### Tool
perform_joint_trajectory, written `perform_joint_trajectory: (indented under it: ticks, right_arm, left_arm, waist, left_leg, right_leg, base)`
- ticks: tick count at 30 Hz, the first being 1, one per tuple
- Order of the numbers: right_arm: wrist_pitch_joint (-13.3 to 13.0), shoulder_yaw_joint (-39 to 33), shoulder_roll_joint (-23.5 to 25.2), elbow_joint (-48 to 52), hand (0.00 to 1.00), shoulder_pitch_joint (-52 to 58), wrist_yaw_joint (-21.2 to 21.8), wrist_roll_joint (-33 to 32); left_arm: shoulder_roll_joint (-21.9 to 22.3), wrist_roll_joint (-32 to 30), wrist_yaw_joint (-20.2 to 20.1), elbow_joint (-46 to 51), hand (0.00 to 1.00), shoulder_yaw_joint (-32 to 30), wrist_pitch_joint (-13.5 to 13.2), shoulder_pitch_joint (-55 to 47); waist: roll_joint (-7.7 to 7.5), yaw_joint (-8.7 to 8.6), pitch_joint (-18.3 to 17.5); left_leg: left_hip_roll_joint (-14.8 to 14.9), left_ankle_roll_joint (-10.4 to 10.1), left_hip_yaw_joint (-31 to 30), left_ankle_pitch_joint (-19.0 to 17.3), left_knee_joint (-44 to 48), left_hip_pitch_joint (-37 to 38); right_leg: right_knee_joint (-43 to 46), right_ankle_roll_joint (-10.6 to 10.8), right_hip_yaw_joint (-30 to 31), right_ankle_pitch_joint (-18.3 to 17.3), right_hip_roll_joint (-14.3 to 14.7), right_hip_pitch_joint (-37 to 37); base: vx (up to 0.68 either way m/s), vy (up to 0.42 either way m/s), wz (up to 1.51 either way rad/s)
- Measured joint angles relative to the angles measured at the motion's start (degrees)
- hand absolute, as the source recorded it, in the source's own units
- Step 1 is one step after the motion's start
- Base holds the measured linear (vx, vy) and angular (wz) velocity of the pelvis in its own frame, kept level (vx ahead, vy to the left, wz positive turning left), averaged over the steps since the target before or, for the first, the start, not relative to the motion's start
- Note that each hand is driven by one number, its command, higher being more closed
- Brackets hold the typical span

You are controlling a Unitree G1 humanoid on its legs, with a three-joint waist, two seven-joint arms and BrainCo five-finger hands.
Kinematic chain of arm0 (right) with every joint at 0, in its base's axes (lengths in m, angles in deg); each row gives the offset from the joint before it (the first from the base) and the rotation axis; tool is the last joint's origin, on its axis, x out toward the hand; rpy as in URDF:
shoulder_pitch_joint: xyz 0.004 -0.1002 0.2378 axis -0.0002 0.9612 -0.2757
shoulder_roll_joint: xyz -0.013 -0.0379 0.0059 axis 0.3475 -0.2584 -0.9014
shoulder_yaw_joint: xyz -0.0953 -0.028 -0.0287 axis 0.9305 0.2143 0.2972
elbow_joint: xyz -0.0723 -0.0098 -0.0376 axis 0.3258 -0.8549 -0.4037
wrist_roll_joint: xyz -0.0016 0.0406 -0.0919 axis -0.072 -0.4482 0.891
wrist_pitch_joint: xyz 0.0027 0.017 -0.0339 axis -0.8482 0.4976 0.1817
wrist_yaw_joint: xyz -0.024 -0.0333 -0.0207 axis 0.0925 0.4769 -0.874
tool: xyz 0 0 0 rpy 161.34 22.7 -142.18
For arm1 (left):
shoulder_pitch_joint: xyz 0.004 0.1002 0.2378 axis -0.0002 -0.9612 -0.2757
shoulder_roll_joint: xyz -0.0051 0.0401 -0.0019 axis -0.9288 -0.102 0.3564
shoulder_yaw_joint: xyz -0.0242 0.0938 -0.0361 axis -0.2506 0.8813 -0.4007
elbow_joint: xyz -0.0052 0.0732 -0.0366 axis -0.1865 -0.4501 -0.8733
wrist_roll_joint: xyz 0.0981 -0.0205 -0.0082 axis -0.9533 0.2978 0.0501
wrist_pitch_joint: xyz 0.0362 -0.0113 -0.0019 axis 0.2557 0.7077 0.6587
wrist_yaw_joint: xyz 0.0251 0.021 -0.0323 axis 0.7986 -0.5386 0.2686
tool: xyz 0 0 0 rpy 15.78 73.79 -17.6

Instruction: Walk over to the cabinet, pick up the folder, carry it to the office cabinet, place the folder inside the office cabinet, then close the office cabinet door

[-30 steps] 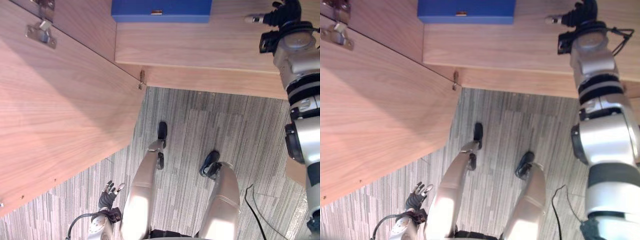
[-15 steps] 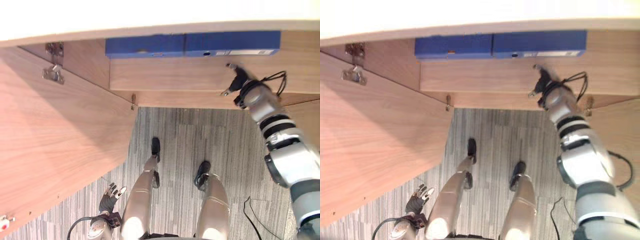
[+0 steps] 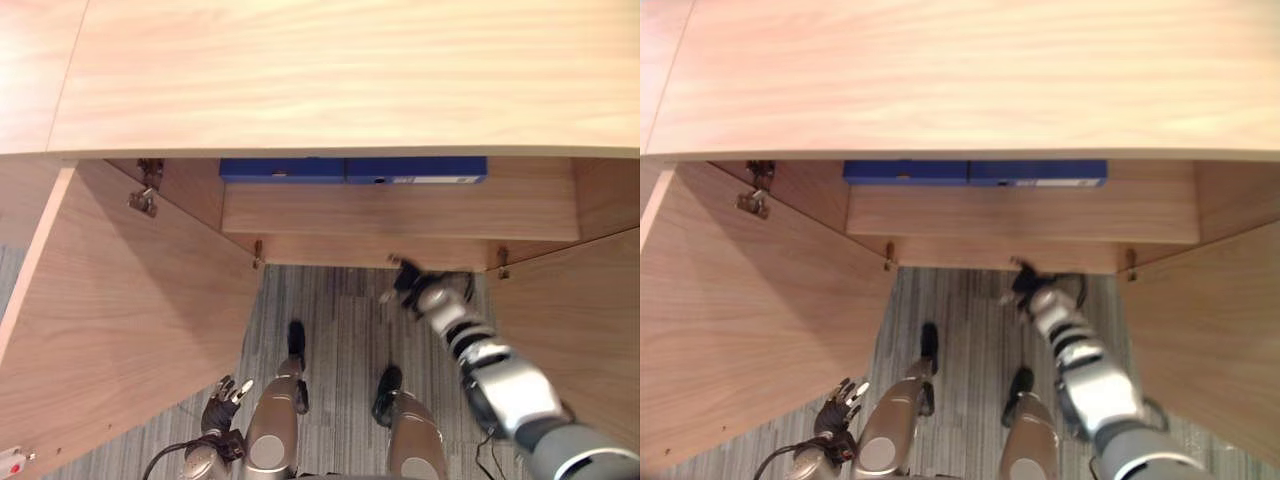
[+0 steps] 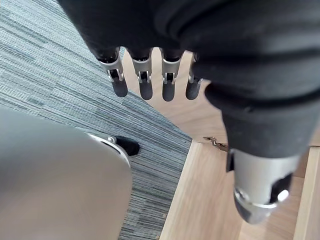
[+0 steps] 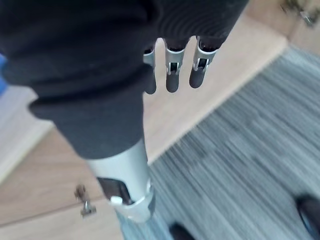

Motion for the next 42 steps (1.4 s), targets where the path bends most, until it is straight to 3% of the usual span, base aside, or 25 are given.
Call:
perform_joint_trajectory:
  ticks: [4, 8, 9, 12, 15, 18, 23, 26, 28, 29, 30, 31, 32, 33, 34, 35, 36, 38, 42]
  right_arm:
    - [0.32, -11.04, 9.56, -0.63, 0.00, 17.16, -3.06, -4.56]
    - [-0.47, -17.77, 11.25, -0.58, 0.00, 27.02, -10.29, -11.89]
    - [-1.43, -20.40, 11.24, -0.55, 0.00, 29.71, -11.82, -15.69]
    - [-3.10, -25.14, 11.81, 0.04, 0.00, 34.90, -12.34, -21.27]
    - [-3.73, -32.70, 12.95, 0.24, 0.00, 37.21, -12.32, -23.85]
    - [-4.10, -37.77, 13.01, 0.53, 0.00, 38.06, -12.02, -27.13]
    - [-4.38, -42.23, 12.20, 0.48, 0.00, 38.82, -11.99, -32.73]
    - [-4.72, -41.64, 11.91, 1.02, 0.00, 38.41, -12.55, -36.10]
    - [-5.44, -40.94, 12.28, 3.37, 0.00, 38.05, -13.54, -38.70]
    - [-5.46, -41.06, 12.35, 3.98, 0.00, 38.13, -13.83, -39.19]
    - [-5.56, -41.88, 12.06, 5.77, 0.00, 38.41, -14.71, -40.35]
    - [-5.69, -42.01, 12.02, 7.14, 0.00, 38.81, -15.49, -40.45]
    - [-5.86, -42.00, 12.21, 7.66, 0.00, 39.01, -15.71, -40.45]
    - [-6.36, -42.01, 12.76, 8.32, 0.00, 39.32, -16.31, -40.53]
    - [-6.59, -42.11, 12.69, 8.83, 0.00, 39.07, -16.70, -40.78]
    - [-6.65, -42.25, 12.60, 9.26, 0.00, 39.12, -16.78, -40.86]
    - [-7.07, -42.31, 12.34, 9.59, 0.00, 38.98, -17.16, -42.10]
    - [-7.24, -42.68, 12.42, 9.86, 0.00, 38.75, -18.03, -43.21]
    - [-7.29, -46.89, 11.09, 17.60, 0.00, 39.59, -20.04, -44.54]
  left_arm:
    - [1.11, -2.35, 2.03, -6.10, 0.00, -5.46, 0.75, 2.49]
    - [4.11, -3.12, 5.38, -9.87, 0.00, -11.15, 0.73, 2.36]
    - [5.27, -3.08, 6.24, -11.06, 0.00, -12.99, 0.60, 2.29]
    - [4.91, -4.57, 7.16, -13.06, 0.00, -14.38, 0.21, 2.49]
    - [3.81, -6.53, 7.41, -16.75, 0.00, -15.83, 0.36, 3.37]
    - [3.49, -8.80, 7.65, -19.63, 0.00, -15.82, 0.72, 4.17]
    - [4.00, -10.80, 7.73, -21.23, 0.00, -16.21, 0.98, 4.87]
    - [4.69, -11.20, 7.73, -21.65, 0.00, -17.47, 1.01, 5.07]
    - [5.30, -11.70, 7.70, -21.44, 0.00, -17.83, 0.85, 4.85]
    - [5.44, -11.75, 7.71, -21.40, 0.00, -17.94, 0.77, 4.80]
    - [6.58, -11.76, 7.73, -20.85, 0.00, -17.87, 0.79, 4.31]
    - [6.69, -11.68, 7.69, -20.17, 0.00, -17.65, 0.79, 2.99]
    - [6.68, -11.35, 7.84, -19.85, 0.00, -17.97, 0.75, 2.38]
    - [6.46, -11.20, 8.00, -18.75, 0.00, -18.20, 0.53, 1.43]
    - [6.21, -11.15, 8.07, -19.21, 0.00, -18.34, 0.49, 1.64]
    - [6.14, -11.17, 8.09, -20.02, 0.00, -18.57, 0.68, 1.71]
    - [6.46, -11.39, 8.12, -21.23, 0.00, -18.64, 0.84, 1.83]
    - [6.03, -11.37, 8.35, -21.55, 0.00, -19.24, 0.83, 1.93]
    - [5.97, -11.43, 8.38, -21.47, 0.00, -18.55, 1.43, 2.74]
  waist:
    - [-0.72, -0.48, -2.00]
    - [-1.25, -0.96, -7.69]
    - [-0.99, -1.10, -9.49]
    - [-3.57, -2.91, -13.42]
    - [-4.89, -3.26, -15.93]
    - [-4.46, -4.10, -17.53]
    - [-3.41, -4.59, -17.66]
    - [-2.71, -4.46, -17.24]
    - [-1.96, -4.52, -16.18]
    - [-1.37, -4.78, -15.78]
    - [0.27, -5.32, -15.15]
    - [0.80, -5.50, -15.24]
    - [0.66, -5.65, -15.28]
    - [-0.39, -5.55, -15.76]
    - [-0.89, -5.15, -15.73]
    - [-0.28, -5.10, -16.10]
    - [0.74, -4.92, -16.73]
    - [0.22, -4.61, -16.68]
    - [-0.29, -6.33, -16.57]
  left_leg:
    - [4.21, -0.77, 0.15, -6.05, 10.28, 2.39]
    - [6.24, -2.77, -5.65, -11.86, 16.43, 3.62]
    - [6.66, -3.89, -7.66, -14.80, 15.72, 5.78]
    - [6.03, -3.56, -3.90, -15.44, 12.67, 9.99]
    - [4.38, -3.37, 0.16, -15.48, 8.02, 15.34]
    - [3.21, -3.32, 4.58, -15.19, 4.97, 19.04]
    - [2.76, -3.08, 10.39, -14.84, 2.24, 23.39]
    - [2.95, -2.43, 14.91, -15.78, 1.92, 26.47]
    - [3.44, -1.57, 20.52, -16.66, 2.33, 28.55]
    - [3.64, -1.54, 21.88, -16.67, 2.19, 28.66]
    - [4.35, -1.60, 23.18, -16.63, 2.08, 29.65]
    - [4.90, -1.93, 24.76, -16.58, 2.03, 30.84]
    - [4.96, -2.36, 25.50, -16.57, 1.99, 31.50]
    - [4.48, -2.85, 26.62, -16.67, 1.95, 32.35]
    - [4.31, -3.33, 27.03, -17.23, 1.89, 33.09]
    - [4.43, -2.65, 26.37, -17.60, 1.48, 32.82]
    - [4.43, -1.37, 22.78, -18.25, 0.27, 31.92]
    - [4.96, 0.03, 19.97, -17.82, -0.85, 31.49]
    - [5.44, -0.44, 18.61, -15.36, -2.12, 31.74]
  right_leg:
    - [-2.94, -0.40, 1.20, 0.11, 3.62, 6.99]
    - [-4.65, -1.26, 5.94, 1.52, 7.09, 8.76]
    - [-6.30, -1.27, 8.09, 2.63, 8.43, 9.70]
    - [-11.40, -0.91, 11.77, 4.79, 8.31, 11.91]
    - [-15.91, -0.91, 13.76, 7.88, 6.46, 13.77]
    - [-18.97, 0.41, 17.61, 10.81, 5.85, 14.29]
    - [-20.76, 0.80, 20.74, 13.17, 6.20, 14.46]
    - [-19.53, -0.03, 18.90, 15.17, 7.34, 12.99]
    - [-18.84, -2.59, 9.25, 17.05, 6.95, 11.56]
    - [-18.15, -5.06, 5.45, 14.95, 6.19, 11.40]
    - [-10.21, -6.79, -5.66, 9.64, 1.97, 10.16]
    - [-1.94, -7.07, -12.93, 6.17, -2.26, 9.56]
    - [0.44, -7.06, -15.05, 5.42, -3.97, 9.76]
    - [0.96, -6.48, -16.58, 5.48, -5.98, 10.89]
    - [-1.70, -2.20, -15.17, 5.85, -4.57, 11.10]
    - [-3.94, -2.57, -14.43, 6.52, -2.92, 11.58]
    - [-8.40, -3.43, -12.85, 7.76, 0.53, 11.56]
    - [-12.75, -4.18, -12.16, 9.31, 4.22, 11.76]
    - [-16.64, -4.89, -11.00, 11.19, 6.70, 12.84]
  base:
    - [0.02, -0.092, -0.31]
    - [-0.02, -0.033, -0.80]
    - [0.00, 0.109, -0.94]
    - [0.01, 0.119, -0.75]
    - [0.02, 0.129, -0.84]
    - [0.06, 0.114, -0.81]
    - [0.07, 0.052, -0.71]
    - [-0.01, 0.004, -1.10]
    - [-0.10, -0.029, -1.13]
    - [-0.14, -0.042, -0.75]
    - [-0.14, -0.031, -0.54]
    - [-0.12, -0.030, -0.50]
    - [-0.08, -0.062, -0.60]
    - [-0.02, -0.137, -0.73]
    - [-0.01, -0.171, -0.75]
    - [-0.02, -0.167, -0.91]
    - [-0.03, -0.110, -0.79]
    - [-0.02, -0.118, -0.84]
    - [0.06, -0.085, -0.19]
